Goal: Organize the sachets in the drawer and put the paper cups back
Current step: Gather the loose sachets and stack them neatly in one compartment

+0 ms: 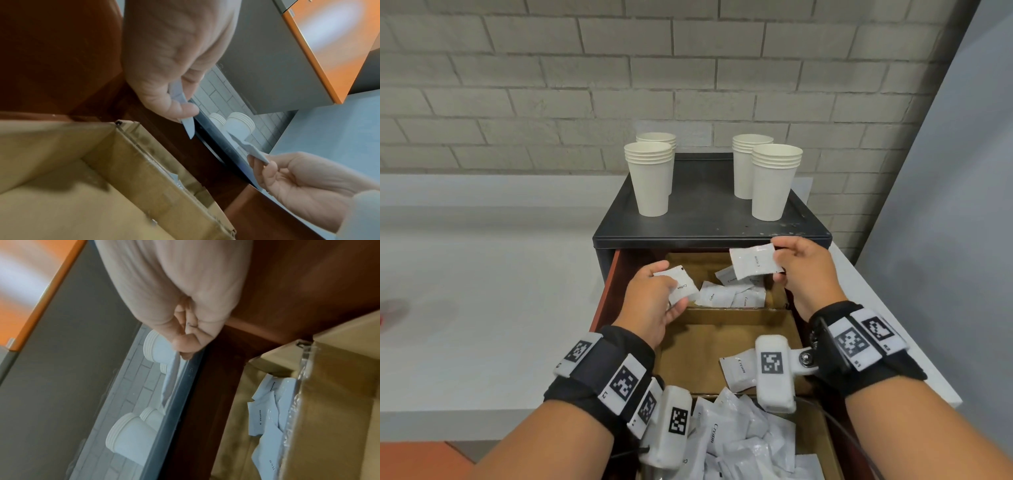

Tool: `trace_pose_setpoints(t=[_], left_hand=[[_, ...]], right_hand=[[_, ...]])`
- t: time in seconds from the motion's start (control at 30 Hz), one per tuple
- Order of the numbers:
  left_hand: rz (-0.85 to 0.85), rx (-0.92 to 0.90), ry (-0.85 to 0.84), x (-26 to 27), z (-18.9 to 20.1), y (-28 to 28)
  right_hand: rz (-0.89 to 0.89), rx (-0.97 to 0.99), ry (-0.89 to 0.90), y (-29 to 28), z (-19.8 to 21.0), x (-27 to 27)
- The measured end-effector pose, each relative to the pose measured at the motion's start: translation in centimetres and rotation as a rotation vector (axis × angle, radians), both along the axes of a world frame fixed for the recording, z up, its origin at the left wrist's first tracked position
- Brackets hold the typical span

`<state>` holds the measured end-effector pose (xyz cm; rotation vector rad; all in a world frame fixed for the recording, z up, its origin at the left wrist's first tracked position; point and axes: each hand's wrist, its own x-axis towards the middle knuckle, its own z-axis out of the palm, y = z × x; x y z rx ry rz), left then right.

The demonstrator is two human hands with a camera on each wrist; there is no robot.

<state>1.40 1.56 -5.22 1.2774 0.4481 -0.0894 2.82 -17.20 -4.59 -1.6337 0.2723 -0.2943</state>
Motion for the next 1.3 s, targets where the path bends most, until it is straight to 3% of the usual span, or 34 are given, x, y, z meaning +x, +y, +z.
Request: trace_pose_setpoints(t=[0.23, 0.4, 0.6, 0.87, 1.1, 1.3], left_hand=[[0.055, -0.005, -0.008, -0.1, 0.1, -0.2], [0.045, 0.005, -0.033, -0.1, -0.1, -0.2], [0.042, 0.025, -0.051, 0.0, -0.2, 0.0], [0.078, 0.098, -0.086, 0.8, -1.2, 0.4], [0.089, 0.057, -0.085, 1.0, -1.4, 0.8], [0.092, 0.057, -0.073, 1.2, -1.3, 0.8]], right_hand=[[-0.082, -0.047, -0.049, 0.4, -0.1, 0.1], [-0.009, -0.074, 0.024, 0.3, -0.1, 0.0], [0.437, -0.504, 0.373, 0.9, -0.6, -0.7], [0.312, -0.71, 0.365, 0.9, -0.3, 2.3], [0.654, -1.174, 0.492, 4.1, -1.2, 3.6], [0.592, -1.41, 0.502, 5.5, -3.5, 5.3]])
